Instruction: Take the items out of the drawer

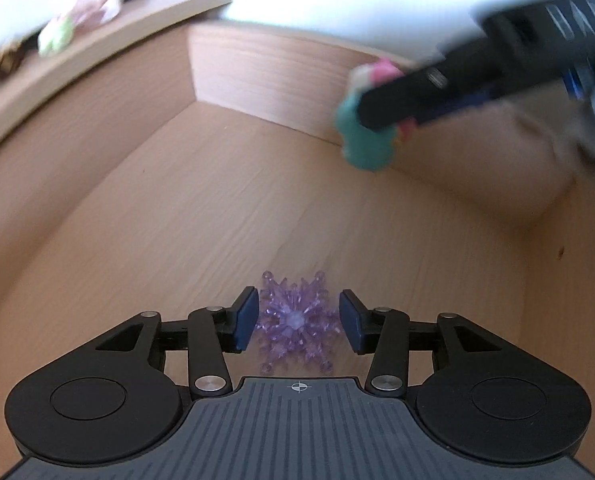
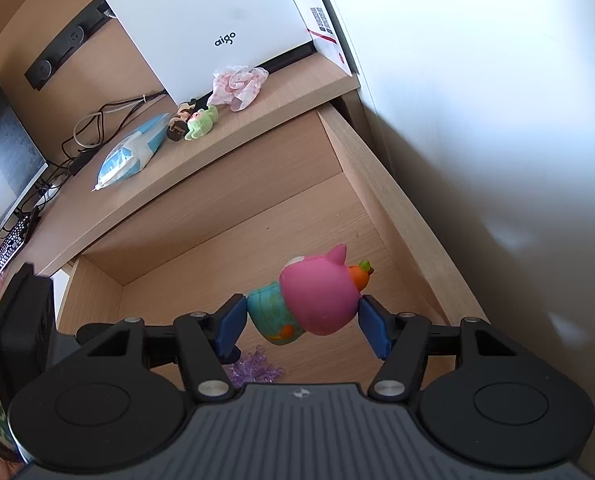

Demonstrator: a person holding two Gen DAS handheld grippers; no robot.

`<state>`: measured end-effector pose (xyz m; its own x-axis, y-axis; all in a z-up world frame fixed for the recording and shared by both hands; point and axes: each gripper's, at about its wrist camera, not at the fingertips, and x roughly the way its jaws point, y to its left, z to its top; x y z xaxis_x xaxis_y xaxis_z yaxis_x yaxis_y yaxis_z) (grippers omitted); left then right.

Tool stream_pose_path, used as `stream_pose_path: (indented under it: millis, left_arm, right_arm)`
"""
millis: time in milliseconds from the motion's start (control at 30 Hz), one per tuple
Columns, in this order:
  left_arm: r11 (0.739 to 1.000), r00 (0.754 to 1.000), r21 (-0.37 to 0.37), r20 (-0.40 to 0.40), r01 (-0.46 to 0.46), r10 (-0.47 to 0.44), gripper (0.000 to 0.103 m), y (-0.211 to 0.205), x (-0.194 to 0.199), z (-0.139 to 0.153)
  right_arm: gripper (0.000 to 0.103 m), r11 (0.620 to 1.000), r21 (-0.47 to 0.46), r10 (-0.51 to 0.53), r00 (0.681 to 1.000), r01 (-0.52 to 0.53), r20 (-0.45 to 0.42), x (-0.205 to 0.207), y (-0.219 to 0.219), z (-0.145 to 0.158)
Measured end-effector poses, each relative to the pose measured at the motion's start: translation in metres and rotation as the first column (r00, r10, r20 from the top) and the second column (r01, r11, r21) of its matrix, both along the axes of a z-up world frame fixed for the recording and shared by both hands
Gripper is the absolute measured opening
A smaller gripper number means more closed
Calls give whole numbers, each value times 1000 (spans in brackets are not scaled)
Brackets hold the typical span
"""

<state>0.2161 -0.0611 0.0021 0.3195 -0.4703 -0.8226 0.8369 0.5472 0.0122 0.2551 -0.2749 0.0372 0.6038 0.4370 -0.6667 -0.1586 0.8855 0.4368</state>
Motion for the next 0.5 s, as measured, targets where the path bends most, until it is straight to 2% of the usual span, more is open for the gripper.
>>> stream_pose_path:
  millis: [100,133,233,333,500]
  left_arm:
    - [1000,1000,9,8,-7,7,54,7,-4,-1]
    - [1000,1000,9,8,-10,10,54,-8,-8,-10]
    - [1000,1000,7,25,1,-1,54,-7,-11,-9]
    - [1000,1000,0,2,-11,11,54,-8,-12,-5]
    - [999,998,-30,-41,-39,38,63,-1,-13,-8]
  right_arm:
    - [62,1000,2,-2,1000,2,2,-1,0,0]
    - [62,1000,3,-2,1000,2,3,-1,0,0]
    - [62,1000,4,-1,1000,1,4,-1,-1,0]
    - [63,1000,7,1,1000,-1,7,-2,-1,1]
    - [67,1000,13,-2,1000,1,12,-3,-2,2]
